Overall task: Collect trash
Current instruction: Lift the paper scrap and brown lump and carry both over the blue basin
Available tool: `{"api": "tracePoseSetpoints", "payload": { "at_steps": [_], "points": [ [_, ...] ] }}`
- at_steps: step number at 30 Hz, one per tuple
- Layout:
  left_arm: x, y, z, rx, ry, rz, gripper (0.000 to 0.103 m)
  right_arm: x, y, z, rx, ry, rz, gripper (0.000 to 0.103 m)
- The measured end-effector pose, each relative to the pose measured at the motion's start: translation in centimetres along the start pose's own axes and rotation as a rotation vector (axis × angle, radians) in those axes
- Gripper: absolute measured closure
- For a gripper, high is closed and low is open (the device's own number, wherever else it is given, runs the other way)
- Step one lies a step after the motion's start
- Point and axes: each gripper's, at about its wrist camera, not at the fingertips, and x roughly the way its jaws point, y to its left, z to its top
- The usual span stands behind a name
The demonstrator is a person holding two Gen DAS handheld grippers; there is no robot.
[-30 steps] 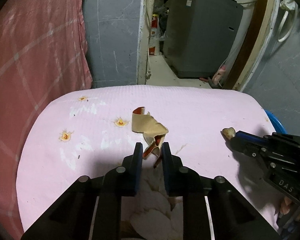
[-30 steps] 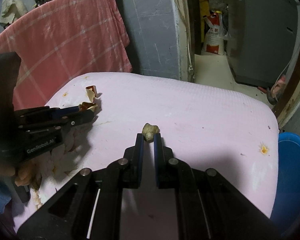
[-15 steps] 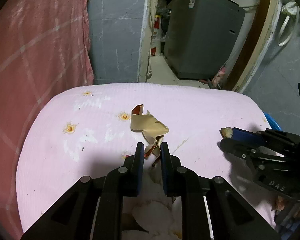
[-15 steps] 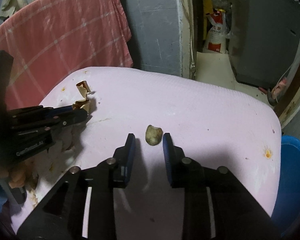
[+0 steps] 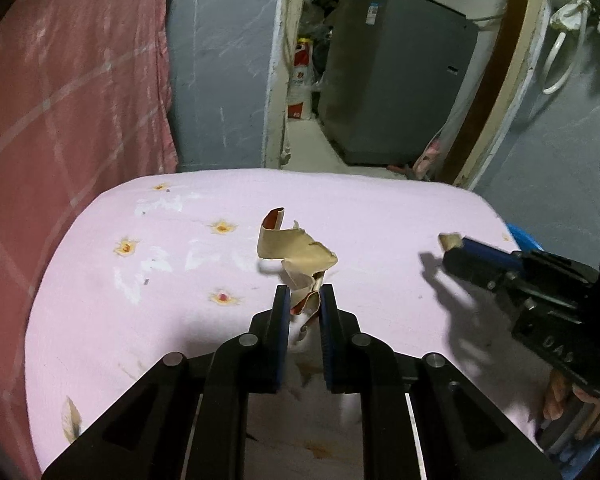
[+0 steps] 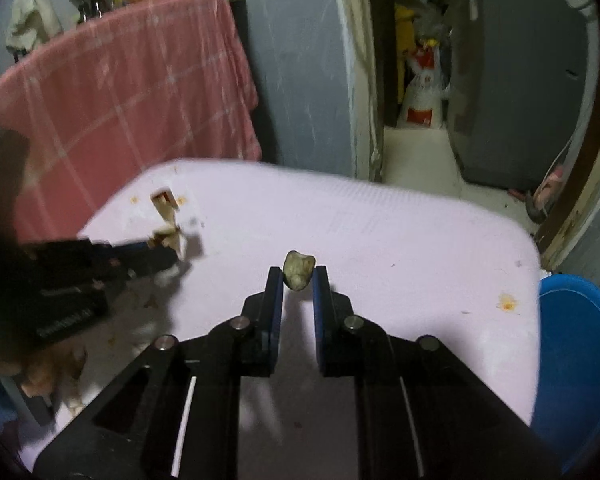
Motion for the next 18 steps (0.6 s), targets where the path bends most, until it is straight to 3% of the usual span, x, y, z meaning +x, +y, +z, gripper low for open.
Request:
{"api": "tracePoseSetpoints", "payload": {
  "at_steps": [6,13,18],
  "points": [
    [-1.9,-2.4,0.4,0.001,-0.108,-0.049,0.092,-4.6,-1.9,-0.1,0.057,-0.193,-0.048,0.089],
    [-4.6,-6.9,2.0,0.022,-0.301,-0.125,0.092,-10.8,-4.0,-0.9,0.046,-0.405,-0.191,0.089],
    [-6.0,-11.8,2.7,0.08,-0.41,-0.175,0.092,-15.0,-5.7,-1.6,0.051,-0.499,-0.282,0.089]
  ]
}}
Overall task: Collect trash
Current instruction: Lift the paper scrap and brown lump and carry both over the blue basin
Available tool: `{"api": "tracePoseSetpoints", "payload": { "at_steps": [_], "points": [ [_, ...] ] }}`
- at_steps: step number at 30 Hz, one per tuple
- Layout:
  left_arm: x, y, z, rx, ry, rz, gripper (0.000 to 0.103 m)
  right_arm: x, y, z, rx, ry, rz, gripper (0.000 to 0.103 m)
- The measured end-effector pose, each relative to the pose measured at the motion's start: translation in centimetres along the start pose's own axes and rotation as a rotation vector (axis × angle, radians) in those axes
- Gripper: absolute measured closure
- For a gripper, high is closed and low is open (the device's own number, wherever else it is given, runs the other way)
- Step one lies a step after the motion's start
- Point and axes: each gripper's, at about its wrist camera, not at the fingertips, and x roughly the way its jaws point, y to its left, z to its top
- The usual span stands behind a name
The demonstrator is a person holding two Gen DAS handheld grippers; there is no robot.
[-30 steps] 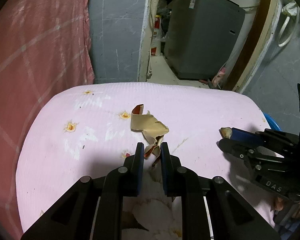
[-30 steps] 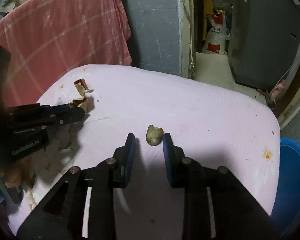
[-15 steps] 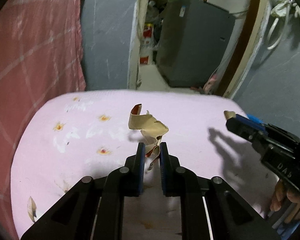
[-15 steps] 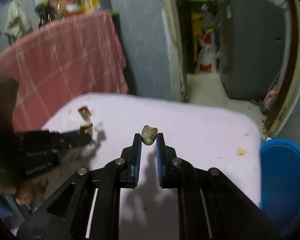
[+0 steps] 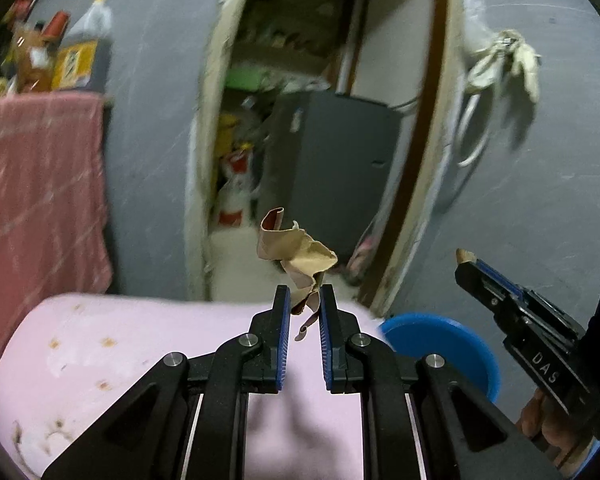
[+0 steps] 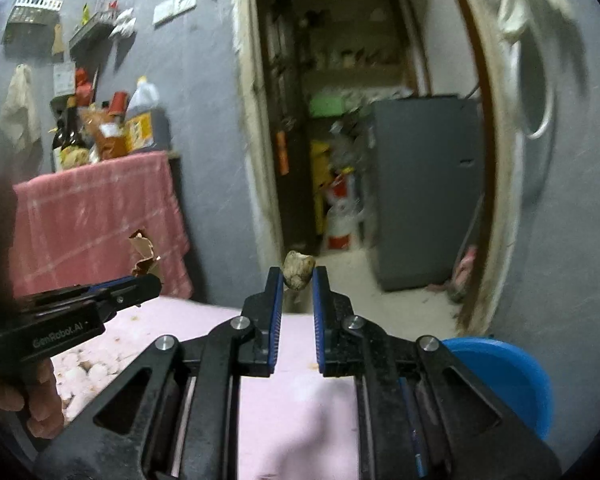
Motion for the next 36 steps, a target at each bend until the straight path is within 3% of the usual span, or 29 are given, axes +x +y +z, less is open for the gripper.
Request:
{"api": "tracePoseSetpoints", "payload": {
  "at_steps": [6,14,27,36],
  "points": [
    [0.6,-4.5,0.8,0.051,-0.034,-0.069,0.092,-2.4,-2.8,0.4,0.003,-0.043,-0.092,0.089],
    [1.8,-8.5,0.6,0.104,-0.021,-0.129,0.092,-4.6,-6.0,-0.2,0.034,-0.057,-0.156,0.089],
    [4.6,-12.9,-1.3,0.171,0.066,-0.189,0.092,-5.0,-10.4,-1.3,0.133,0.024,-0.218,0.089],
    [7.0,-14.2,-2.4,0.165,0.157,-0.218,0.092,-4.9,-13.2,-2.0,0.215,0.071,-0.232,0.089]
  ]
}}
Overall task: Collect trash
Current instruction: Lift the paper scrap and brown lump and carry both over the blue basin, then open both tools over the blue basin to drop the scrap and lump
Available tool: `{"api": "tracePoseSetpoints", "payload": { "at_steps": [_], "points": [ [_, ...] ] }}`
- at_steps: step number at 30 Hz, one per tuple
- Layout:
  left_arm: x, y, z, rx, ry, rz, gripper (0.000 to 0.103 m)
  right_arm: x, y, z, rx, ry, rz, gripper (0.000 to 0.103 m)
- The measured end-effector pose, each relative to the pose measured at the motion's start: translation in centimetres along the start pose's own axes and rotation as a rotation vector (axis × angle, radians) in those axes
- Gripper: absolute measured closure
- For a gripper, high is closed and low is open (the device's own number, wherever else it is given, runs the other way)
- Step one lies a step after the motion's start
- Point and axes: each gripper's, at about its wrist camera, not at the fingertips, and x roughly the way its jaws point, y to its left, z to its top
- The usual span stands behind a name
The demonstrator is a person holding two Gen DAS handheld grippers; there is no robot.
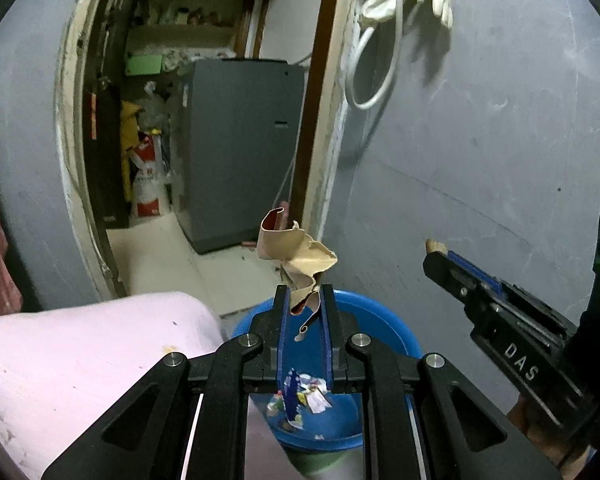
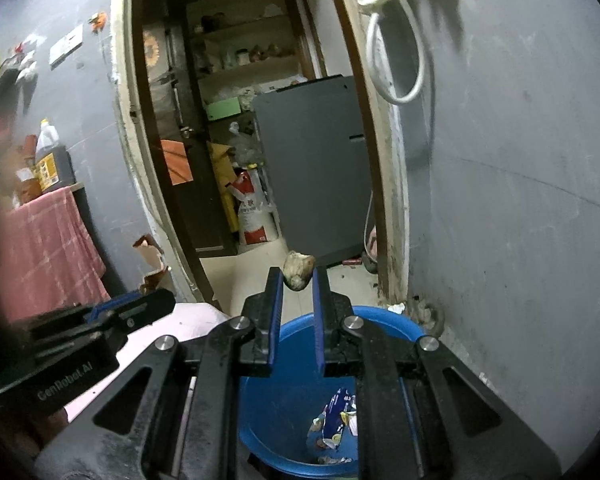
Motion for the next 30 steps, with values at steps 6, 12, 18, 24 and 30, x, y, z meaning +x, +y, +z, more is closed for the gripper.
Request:
{"api": "tracePoseSetpoints", "payload": {
  "at_steps": [6,12,18,24,30],
  "points": [
    [2.2,-1.0,-0.9,0.001,0.091,-0.033,0.092,1.0,-1.5,-0.1,0.034,0.056,-0.022,0.089],
    [4.2,-1.5,-1.5,-0.003,0.156,-0.04,0.092,2.1,-2.8,-0.5,0.07,0.12,-0.03,0.089],
    [5.6,-1.2,-2.1,-0.026,0.218,-0.019,0.091,2.6,-3.4,-0.8,0.093,0.158,-0.032,0.088],
    [5.8,-0.9,-2.6,-0.037,0.25,-0.015,0.09,3.2,-3.4,-0.8,0.1,0.18,-0.026,0.088],
    [6.4,-0.8,-2.8,-0.035,0.291,-0.001,0.087,3.7,-3.2,-1.0,0.103,0.202,-0.031,0.087]
  ]
}}
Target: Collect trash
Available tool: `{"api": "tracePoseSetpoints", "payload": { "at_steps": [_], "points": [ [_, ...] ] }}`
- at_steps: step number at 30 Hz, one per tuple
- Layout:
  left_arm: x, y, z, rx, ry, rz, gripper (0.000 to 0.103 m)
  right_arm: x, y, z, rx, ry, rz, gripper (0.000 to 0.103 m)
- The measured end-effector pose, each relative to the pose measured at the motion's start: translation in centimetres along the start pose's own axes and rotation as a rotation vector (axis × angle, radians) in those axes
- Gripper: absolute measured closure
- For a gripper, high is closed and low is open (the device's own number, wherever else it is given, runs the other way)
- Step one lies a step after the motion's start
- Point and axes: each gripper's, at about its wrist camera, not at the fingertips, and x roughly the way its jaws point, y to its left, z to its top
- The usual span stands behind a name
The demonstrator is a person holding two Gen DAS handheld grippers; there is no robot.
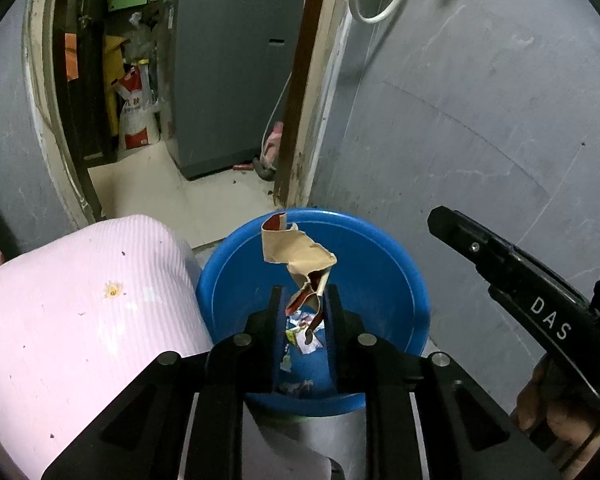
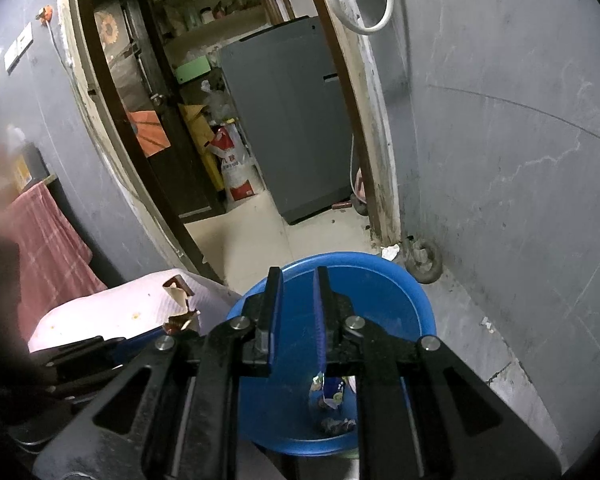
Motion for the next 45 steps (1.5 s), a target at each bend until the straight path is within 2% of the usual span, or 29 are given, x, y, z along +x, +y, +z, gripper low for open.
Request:
{"api": "tracePoseSetpoints", "payload": {
  "at_steps": [8,10,13,20,24,26,31,33,35,36,38,41,45],
  "points": [
    [0.4,0.4,-0.2,-0.009,0.024,0.011,0.082,0.3,-0.2,0.2,0.009,0.009,-0.004,0.087],
    [0.3,0.2,0.0,-0.011,0.022,0.015,0.078,0.3,-0.2,0.2,0.01,0.011,-0.006,0.086],
    [0.2,0.4,0.0,-0.014,0.019,0.013,0.071,0.3,-0.3,0.2,0.012,0.01,-0.006,0.08],
    [-0.1,0.9,0.1,-0.021,0.017,0.026,0.068,0.2,-0.7,0.2,0.023,0.005,-0.013,0.07],
    [-0.5,1.4,0.2,-0.039,0.011,0.026,0.063,0.2,-1.0,0.3,0.03,-0.001,-0.014,0.064],
    [-0.6,1.6,0.2,-0.046,0.01,0.03,0.06,0.1,-1.1,0.3,0.03,-0.003,-0.015,0.059],
    [-0.9,2.1,0.4,-0.073,0.0,0.041,0.044,0.2,-1.2,0.3,0.033,-0.003,-0.016,0.047],
    [-1.1,2.4,0.6,-0.082,-0.003,0.053,0.04,0.2,-1.3,0.3,0.036,-0.005,-0.015,0.039],
    [-1.3,2.5,0.7,-0.089,-0.013,0.073,0.034,0.2,-1.5,0.4,0.039,-0.008,-0.015,0.028],
    [-1.5,2.7,0.6,-0.09,-0.02,0.081,0.029,0.1,-1.6,0.4,0.04,-0.01,-0.014,0.025],
    [-1.9,3.0,0.6,-0.095,-0.044,0.107,0.027,0.0,-1.7,0.4,0.045,-0.014,-0.012,0.019],
    [-2.4,3.2,0.6,-0.099,-0.056,0.124,0.026,0.0,-1.7,0.4,0.045,-0.014,-0.013,0.014],
    [-3.2,3.5,0.6,-0.114,-0.089,0.148,0.012,0.0,-1.9,0.4,0.042,-0.009,-0.019,0.006]
  ]
}}
